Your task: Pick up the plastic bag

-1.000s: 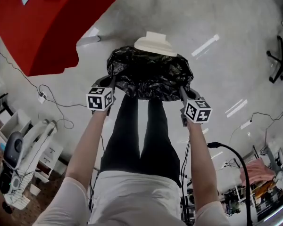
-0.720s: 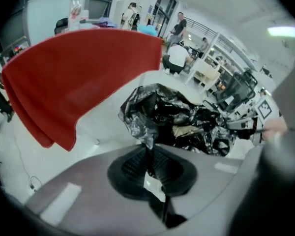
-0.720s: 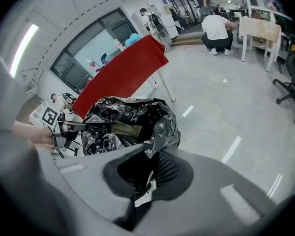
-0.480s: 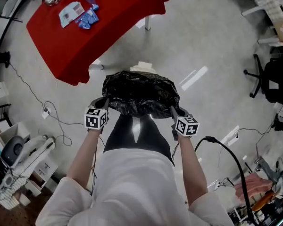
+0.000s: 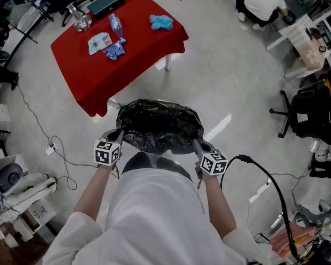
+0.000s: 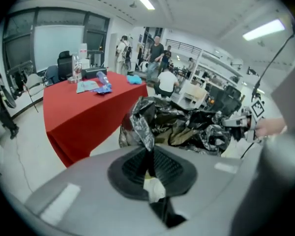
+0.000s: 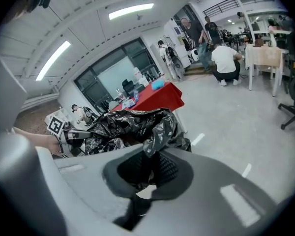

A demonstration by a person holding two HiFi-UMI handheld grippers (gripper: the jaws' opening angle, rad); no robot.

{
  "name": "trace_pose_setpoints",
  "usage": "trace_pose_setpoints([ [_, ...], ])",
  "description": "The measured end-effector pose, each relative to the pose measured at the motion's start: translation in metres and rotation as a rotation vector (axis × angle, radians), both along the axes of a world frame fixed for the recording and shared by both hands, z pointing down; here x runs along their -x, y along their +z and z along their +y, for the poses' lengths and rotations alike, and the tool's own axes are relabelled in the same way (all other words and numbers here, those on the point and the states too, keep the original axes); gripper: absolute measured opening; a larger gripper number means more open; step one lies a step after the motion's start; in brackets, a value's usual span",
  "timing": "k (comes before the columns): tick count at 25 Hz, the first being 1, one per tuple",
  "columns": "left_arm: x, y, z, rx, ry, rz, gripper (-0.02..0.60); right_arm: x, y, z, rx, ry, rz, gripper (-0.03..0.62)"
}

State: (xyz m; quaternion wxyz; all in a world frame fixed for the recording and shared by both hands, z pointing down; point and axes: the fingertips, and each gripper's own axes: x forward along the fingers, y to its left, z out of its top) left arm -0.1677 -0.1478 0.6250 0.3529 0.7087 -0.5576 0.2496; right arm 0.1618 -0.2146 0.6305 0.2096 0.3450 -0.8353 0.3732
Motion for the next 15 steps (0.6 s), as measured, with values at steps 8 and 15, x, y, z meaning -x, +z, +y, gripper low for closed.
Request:
trace_pose_setpoints([
  [8,-0.002,-0.066,0.008,-0.126,-0.012,-0.011,0.006,-0.008,-0.061,-0.001,-0.11,0.01,-0.068,0.002],
  [15,-0.004,-0.085,0.009,-0.181,-0.004,-0.016,0.006,0.0,-0.082,-0.005,-0.17,-0.027,-0.075,0.002],
])
